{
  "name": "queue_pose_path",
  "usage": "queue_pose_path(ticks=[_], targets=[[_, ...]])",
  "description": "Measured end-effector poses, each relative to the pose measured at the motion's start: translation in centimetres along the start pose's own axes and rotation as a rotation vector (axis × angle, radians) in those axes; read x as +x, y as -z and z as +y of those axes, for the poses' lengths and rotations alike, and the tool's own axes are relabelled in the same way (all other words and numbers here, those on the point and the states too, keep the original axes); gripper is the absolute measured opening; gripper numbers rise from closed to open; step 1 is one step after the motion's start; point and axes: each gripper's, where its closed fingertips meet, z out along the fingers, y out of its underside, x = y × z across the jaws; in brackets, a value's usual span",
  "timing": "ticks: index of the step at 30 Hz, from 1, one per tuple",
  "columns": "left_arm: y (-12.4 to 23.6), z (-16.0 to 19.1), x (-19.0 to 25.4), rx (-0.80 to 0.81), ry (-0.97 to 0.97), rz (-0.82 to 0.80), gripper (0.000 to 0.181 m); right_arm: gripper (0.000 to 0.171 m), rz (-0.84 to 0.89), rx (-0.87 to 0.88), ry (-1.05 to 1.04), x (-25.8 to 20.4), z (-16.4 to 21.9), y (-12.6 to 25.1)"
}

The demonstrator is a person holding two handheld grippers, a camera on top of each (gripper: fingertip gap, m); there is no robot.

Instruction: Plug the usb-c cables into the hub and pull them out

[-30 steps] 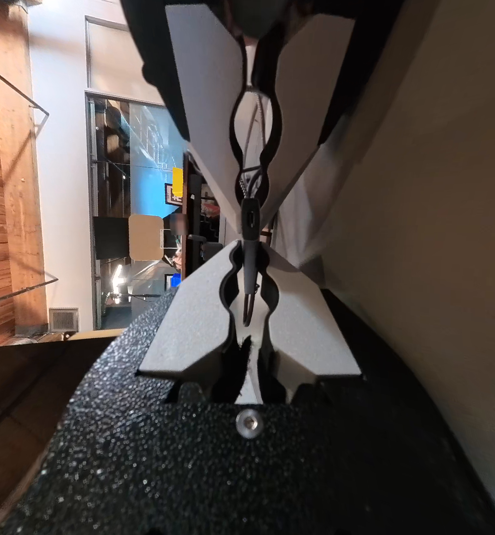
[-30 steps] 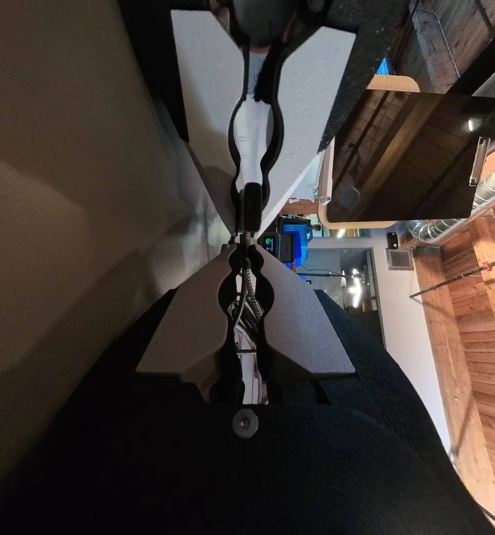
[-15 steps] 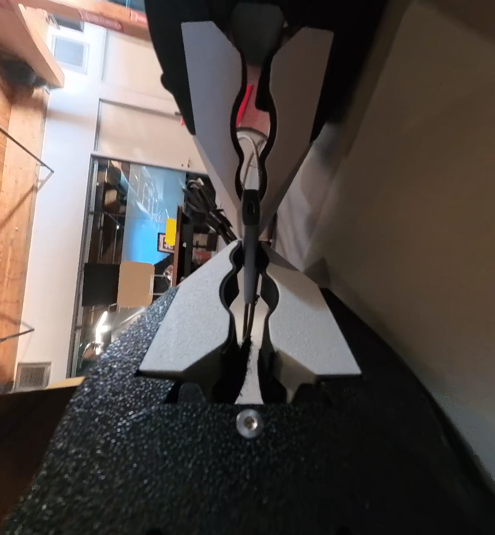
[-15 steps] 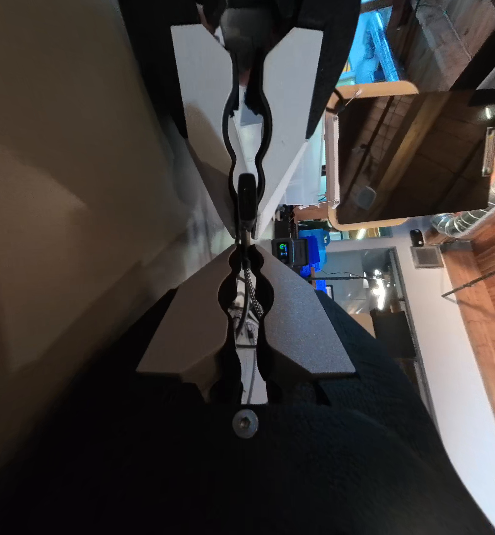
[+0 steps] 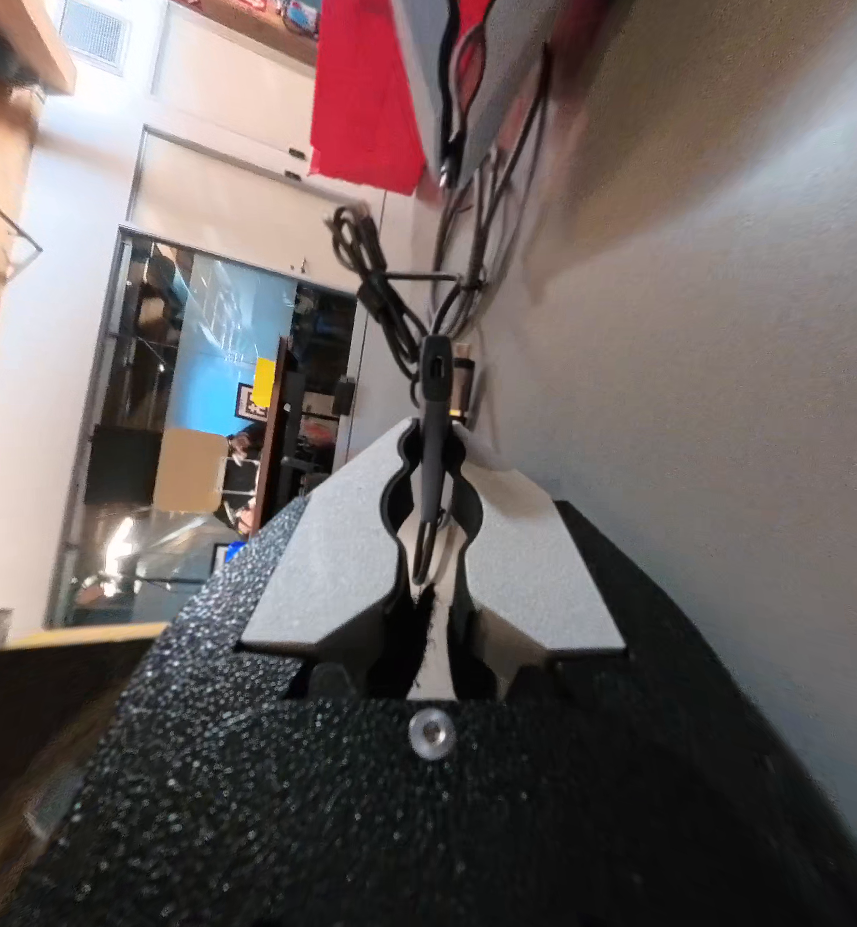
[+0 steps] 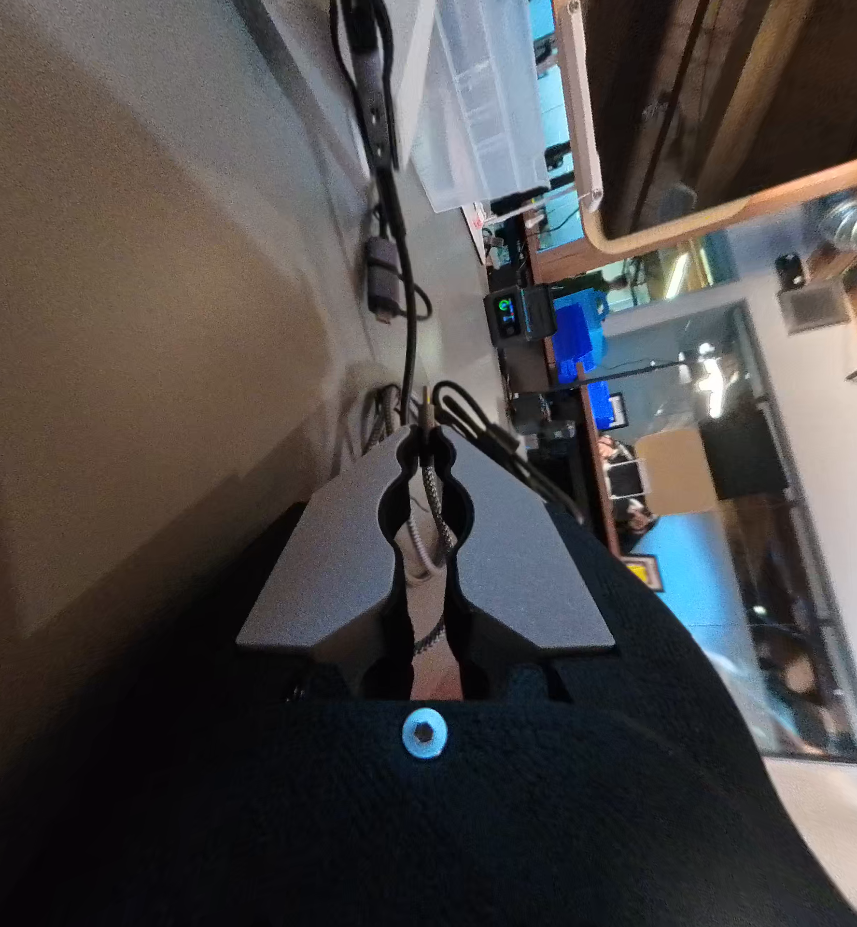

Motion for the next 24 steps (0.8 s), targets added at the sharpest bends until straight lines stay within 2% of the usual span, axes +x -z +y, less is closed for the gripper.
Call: queue_pose_path(ticks=[2, 4, 9, 11, 16, 20, 24], targets=[[-0.6, -0.5, 0.4, 0.003, -0.070, 0.002, 0.008, 0.003, 0.014, -0.004, 0.056, -0.1, -0.3, -0.2], [-0.7, -0.4, 0.2, 0.005, -0.043, -0.003, 0.007, 0.003, 0.034, 0.003, 0.041, 0.5, -0.4, -0.4], [-1.5, -0.2, 0.1, -0.017, -0.073, -0.017, 0.007, 0.003, 0.058, 0.035, -0.102, 2.0, -0.9, -0.6], [-1.5, -0.2, 0.1, -0.016, -0.087, -0.022, 0.008, 0.003, 0.085, 0.068, -0.217, 3.9, -1.8, -0.4], [-1.3, 0.0, -0.8, -0.032, -0.119, -0.083, 0.008, 0.003, 0.203, 0.098, -0.449, 13.8, -2.3, 3.4], [-1.2, 0.1, -1.3, -0.041, -0.122, -0.113, 0.008, 0.003, 0.327, 0.092, -0.579, 21.8, -0.4, 8.7], [-1.1, 0.5, -1.6, -0.061, -0.104, -0.117, 0.007, 0.003, 0.458, 0.114, -0.608, 28.4, 0.5, 14.5]])
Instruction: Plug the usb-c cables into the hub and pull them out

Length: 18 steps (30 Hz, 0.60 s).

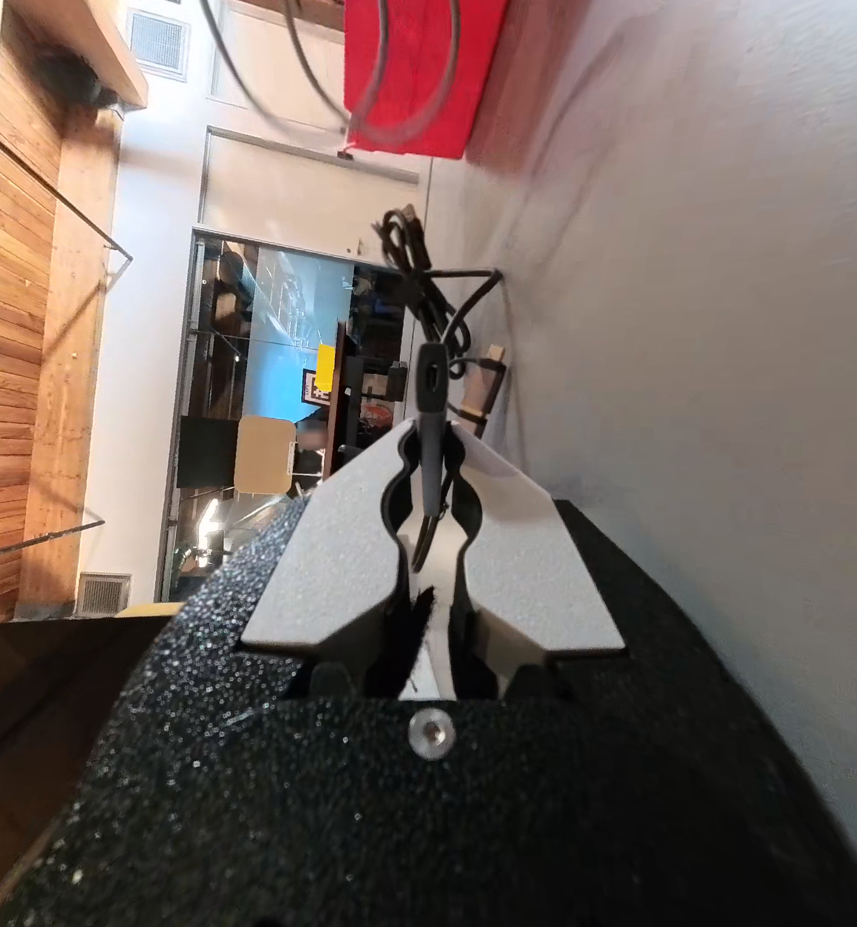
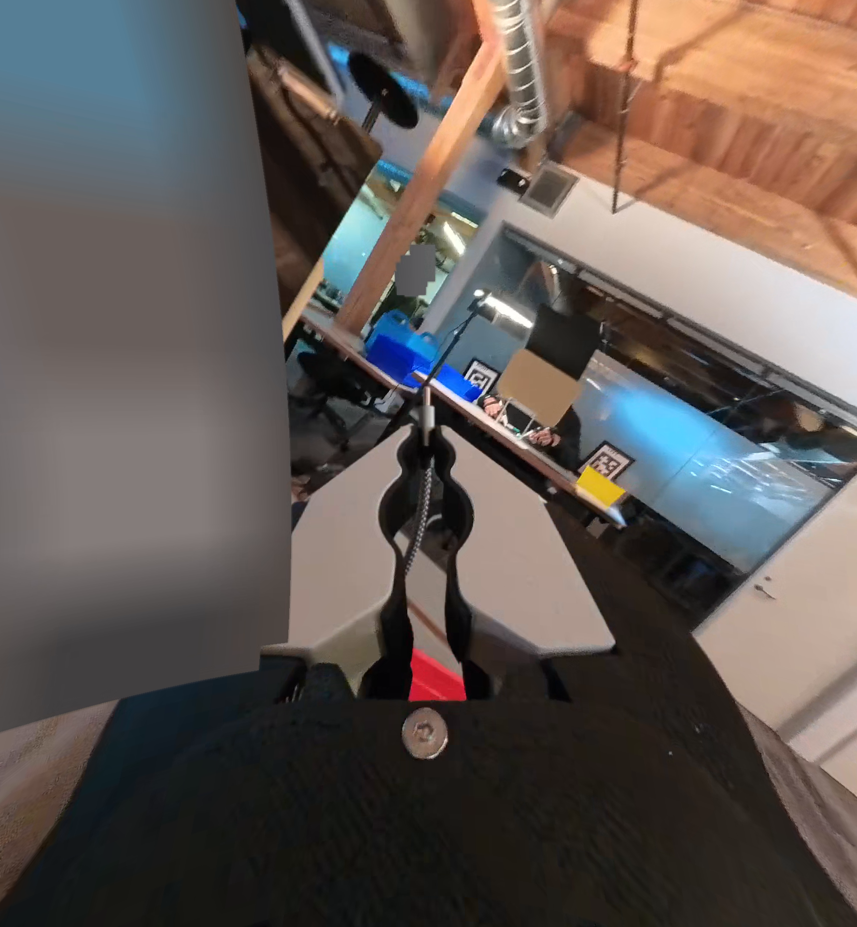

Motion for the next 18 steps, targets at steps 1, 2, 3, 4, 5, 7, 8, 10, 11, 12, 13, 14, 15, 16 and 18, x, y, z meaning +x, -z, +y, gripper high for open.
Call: queue_pose_path(ticks=[1, 2, 3, 4, 5, 7, 8, 10, 11, 12, 13, 14, 15, 16, 18], targets=[[0.0, 0.0, 0.0, 0.000, 0.014, 0.006, 0.007, 0.003, 0.015, 0.011, -0.003, 1.5, -1.2, 0.5], [0.0, 0.0, 0.0, 0.000, 0.025, 0.007, 0.007, 0.002, 0.033, 0.014, 0.007, 2.9, -2.2, 0.9], [0.0, 0.1, -0.1, -0.002, 0.030, 0.003, 0.007, 0.002, 0.057, 0.016, 0.026, 4.3, -3.2, 1.3], [0.0, 0.1, -0.2, -0.003, 0.030, 0.001, 0.008, 0.003, 0.082, 0.014, 0.047, 5.7, -4.1, 1.7], [0.0, 0.1, -0.2, -0.003, 0.029, 0.002, 0.008, 0.003, 0.109, 0.008, 0.068, 7.1, -4.9, 2.1], [0.0, 0.1, -0.1, -0.002, 0.023, 0.001, 0.008, 0.002, 0.166, -0.001, 0.106, 9.8, -6.2, 3.1], [0.0, 0.1, -0.1, -0.003, 0.019, 0.001, 0.008, 0.003, 0.190, -0.013, 0.124, 11.0, -6.7, 3.6], [0.0, 0.1, 0.0, -0.004, 0.009, 0.004, 0.008, 0.003, 0.235, -0.036, 0.150, 13.3, -7.2, 4.5], [0.0, 0.1, 0.1, -0.005, 0.006, 0.007, 0.008, 0.003, 0.252, -0.048, 0.154, 14.3, -7.1, 4.8], [-0.1, 0.1, 0.2, -0.006, 0.003, 0.009, 0.008, 0.003, 0.268, -0.060, 0.152, 15.3, -6.9, 5.1], [-0.1, 0.1, 0.2, -0.006, 0.001, 0.011, 0.008, 0.002, 0.279, -0.072, 0.148, 16.0, -6.6, 5.3], [-0.1, 0.1, 0.2, -0.006, -0.001, 0.011, 0.008, 0.003, 0.286, -0.084, 0.140, 16.7, -6.1, 5.4], [-0.1, 0.1, 0.3, -0.006, -0.003, 0.013, 0.008, 0.003, 0.293, -0.095, 0.128, 17.2, -5.6, 5.5], [-0.1, 0.1, 0.3, -0.006, -0.004, 0.015, 0.008, 0.003, 0.295, -0.105, 0.113, 17.6, -5.1, 5.5], [-0.1, 0.1, 0.4, -0.007, -0.007, 0.019, 0.008, 0.003, 0.290, -0.116, 0.078, 17.9, -3.9, 5.5]])
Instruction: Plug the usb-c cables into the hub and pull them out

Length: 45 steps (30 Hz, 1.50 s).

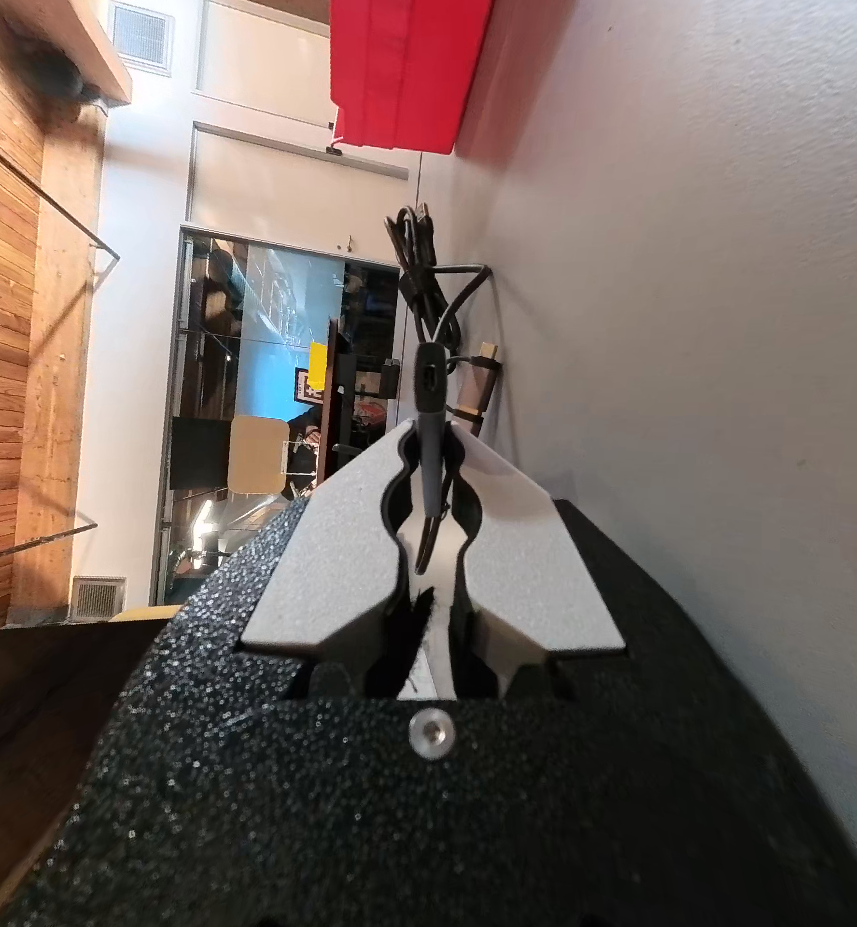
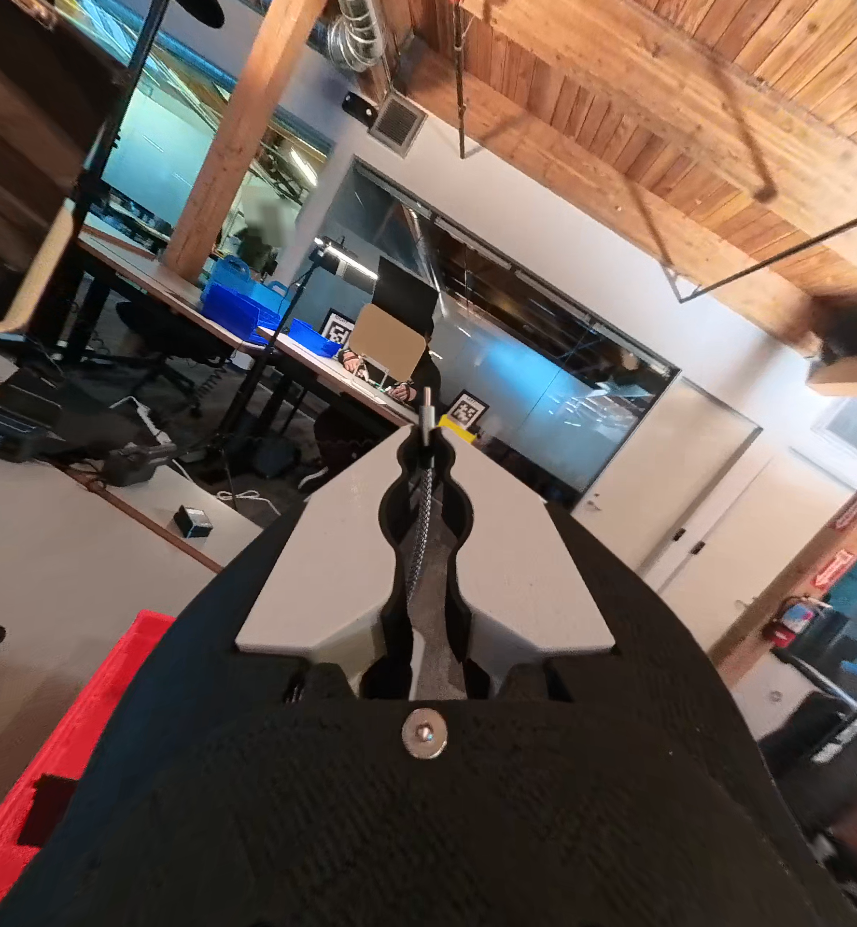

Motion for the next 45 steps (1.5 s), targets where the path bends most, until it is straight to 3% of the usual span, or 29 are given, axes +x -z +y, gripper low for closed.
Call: queue_pose_path(ticks=[5, 10, 13, 15, 20, 24, 25, 26, 28, 32, 34, 36, 39, 41, 42, 45], targets=[[0.0, 0.0, 0.1, 0.001, -0.001, 0.005, 0.007, 0.003, -0.141, -0.025, -0.074, -3.4, 3.8, 0.1], [0.1, -0.1, 0.2, 0.003, -0.010, 0.006, 0.007, 0.003, -0.528, -0.108, -0.106, -10.5, 9.2, 3.1], [0.1, -0.2, 0.2, 0.004, -0.014, 0.004, 0.007, 0.003, -0.715, -0.262, -0.198, -13.1, 13.1, 5.3], [0.0, -0.2, 0.3, 0.004, -0.013, 0.007, 0.008, 0.003, -0.732, -0.412, -0.184, -13.8, 16.7, 5.9], [0.0, -0.2, 0.4, 0.007, -0.009, 0.016, 0.007, 0.003, -0.759, -0.849, 0.113, -16.5, 26.0, 7.3], [0.0, -0.3, 0.5, 0.010, -0.008, 0.023, 0.007, 0.004, -0.825, -0.980, 0.222, -19.0, 29.9, 7.2], [0.0, -0.3, 0.5, 0.011, -0.008, 0.025, 0.007, 0.010, -0.848, -0.998, 0.201, -19.8, 30.4, 7.2], [0.0, -0.3, 0.6, 0.012, -0.008, 0.029, 0.007, 0.028, -0.848, -1.027, 0.195, -20.0, 30.8, 7.1], [0.0, -0.3, 0.7, 0.016, -0.004, 0.038, 0.007, 0.050, -0.728, -1.066, 0.250, -18.2, 30.8, 5.7], [0.0, -0.4, 0.9, 0.019, 0.000, 0.049, 0.007, 0.058, -0.388, -0.749, 0.337, -15.0, 23.2, 0.3], [-0.1, -0.4, 0.9, 0.018, 0.003, 0.052, 0.008, 0.058, -0.337, -0.596, 0.343, -16.3, 18.6, -0.8], [-0.1, -0.4, 0.9, 0.017, 0.007, 0.053, 0.008, 0.056, -0.408, -0.420, 0.355, -21.2, 14.3, -1.3], [-0.1, -0.3, 0.9, 0.020, 0.026, 0.057, 0.007, 0.049, -0.622, -0.127, 0.388, -33.2, 10.3, -0.4], [-0.1, -0.4, 0.8, 0.027, 0.067, 0.066, 0.008, 0.022, -0.653, 0.062, 0.484, -40.2, 9.7, 0.6], [-0.1, -0.5, 0.8, 0.036, 0.094, 0.072, 0.007, 0.018, -0.666, 0.156, 0.554, -43.4, 10.0, 1.3], [-0.1, -0.5, 0.7, 0.045, 0.121, 0.078, 0.007, 0.030, -0.808, 0.192, 0.703, -50.7, 13.0, 2.8]])
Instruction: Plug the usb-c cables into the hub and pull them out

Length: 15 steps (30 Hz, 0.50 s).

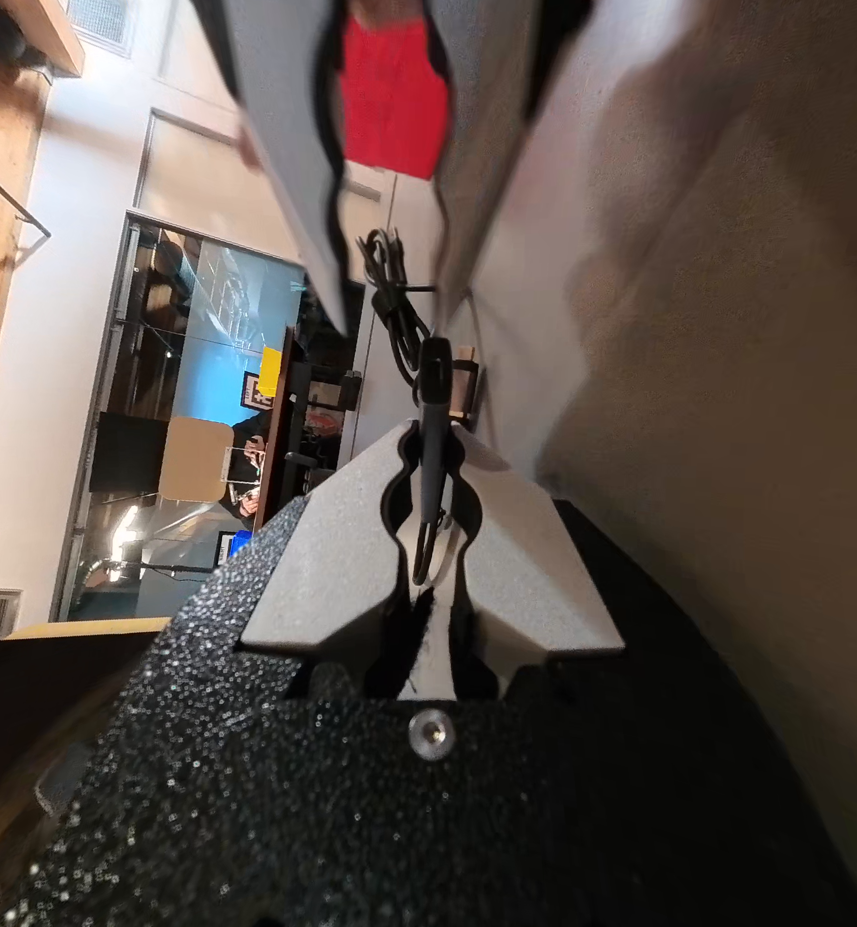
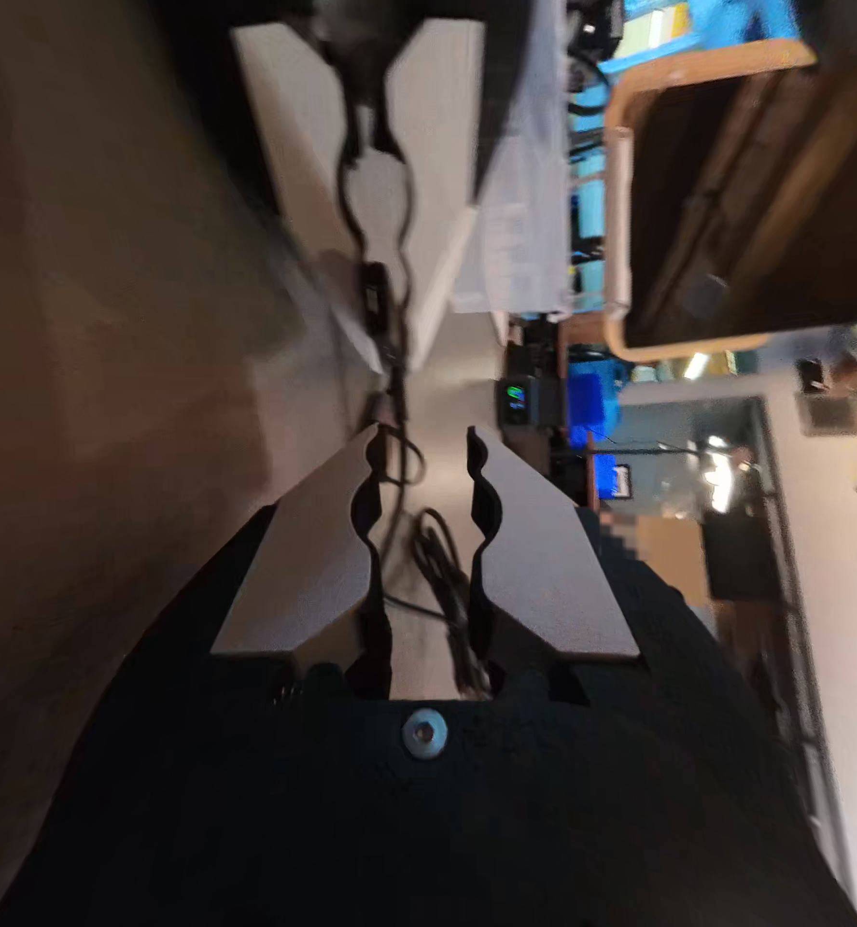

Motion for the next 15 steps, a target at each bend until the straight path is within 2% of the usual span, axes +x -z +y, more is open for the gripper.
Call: queue_pose_path(ticks=[4, 6, 7, 9, 12, 14, 15], targets=[[0.1, 0.0, 0.0, 0.008, 0.008, 0.005, 0.008, 0.030, -0.055, 0.025, -0.058, -2.3, -0.1, -2.9], [0.3, -0.4, 0.2, 0.038, 0.031, 0.023, 0.008, 0.023, -0.039, 0.038, -0.060, -2.4, -0.3, -3.6], [0.4, -0.6, 0.4, 0.058, 0.053, 0.042, 0.008, 0.008, -0.011, 0.041, -0.045, -2.3, -0.4, -3.9], [0.5, -0.7, 0.2, 0.075, 0.103, 0.050, 0.009, 0.005, 0.042, 0.050, 0.012, -1.9, -0.6, -4.1], [0.1, 0.2, -0.4, 0.028, 0.152, 0.023, 0.043, 0.004, 0.050, 0.059, -0.003, -1.9, -0.6, -3.9], [-0.2, 0.8, -0.4, -0.015, 0.118, 0.010, 0.032, 0.004, 0.053, 0.065, -0.011, -1.8, -0.6, -3.8], [-0.1, 0.6, -0.2, -0.003, 0.080, 0.014, 0.010, 0.004, 0.058, 0.067, -0.015, -1.7, -0.7, -3.7]])
